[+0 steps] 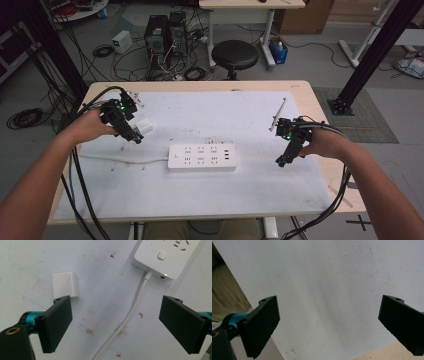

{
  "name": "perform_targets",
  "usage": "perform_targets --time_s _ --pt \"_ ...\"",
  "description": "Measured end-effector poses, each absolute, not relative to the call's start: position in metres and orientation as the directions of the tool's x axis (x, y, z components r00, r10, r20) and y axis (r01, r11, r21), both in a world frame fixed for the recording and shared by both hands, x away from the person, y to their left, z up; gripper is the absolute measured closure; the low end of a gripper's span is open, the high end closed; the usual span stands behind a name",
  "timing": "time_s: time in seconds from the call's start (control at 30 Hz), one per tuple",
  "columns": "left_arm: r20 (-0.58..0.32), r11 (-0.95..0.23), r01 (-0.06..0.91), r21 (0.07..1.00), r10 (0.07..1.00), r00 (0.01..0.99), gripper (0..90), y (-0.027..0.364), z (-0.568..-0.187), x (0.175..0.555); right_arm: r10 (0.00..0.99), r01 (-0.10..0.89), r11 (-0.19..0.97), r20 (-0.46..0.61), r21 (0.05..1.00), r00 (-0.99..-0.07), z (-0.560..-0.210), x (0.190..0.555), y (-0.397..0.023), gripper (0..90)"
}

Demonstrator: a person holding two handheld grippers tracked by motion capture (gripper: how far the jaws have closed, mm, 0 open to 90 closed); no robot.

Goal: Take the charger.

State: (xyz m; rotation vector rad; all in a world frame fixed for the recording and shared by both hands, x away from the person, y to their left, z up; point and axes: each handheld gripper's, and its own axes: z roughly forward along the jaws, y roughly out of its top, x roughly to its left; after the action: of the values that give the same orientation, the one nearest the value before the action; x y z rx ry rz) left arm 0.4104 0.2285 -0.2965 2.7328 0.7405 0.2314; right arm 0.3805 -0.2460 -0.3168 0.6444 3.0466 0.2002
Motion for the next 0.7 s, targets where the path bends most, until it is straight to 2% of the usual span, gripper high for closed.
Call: perform_targets --time_s 0.37,0.7 --pt "0.095 -0.805 0.496 0.324 0.55 0.83 11.5 0.225 -0.304 0.42 0.4 0.396 0.905 0.008 0.154 -0.917 -0.316 0.381 -0.247 3.0" --pt "0.089 -0.737 0.546 0.398 0.623 0.777 11.5 0.228 -0.307 0.438 0.425 0.419 0.891 0.002 0.173 -0.905 -0.315 0.382 -0.243 3.0"
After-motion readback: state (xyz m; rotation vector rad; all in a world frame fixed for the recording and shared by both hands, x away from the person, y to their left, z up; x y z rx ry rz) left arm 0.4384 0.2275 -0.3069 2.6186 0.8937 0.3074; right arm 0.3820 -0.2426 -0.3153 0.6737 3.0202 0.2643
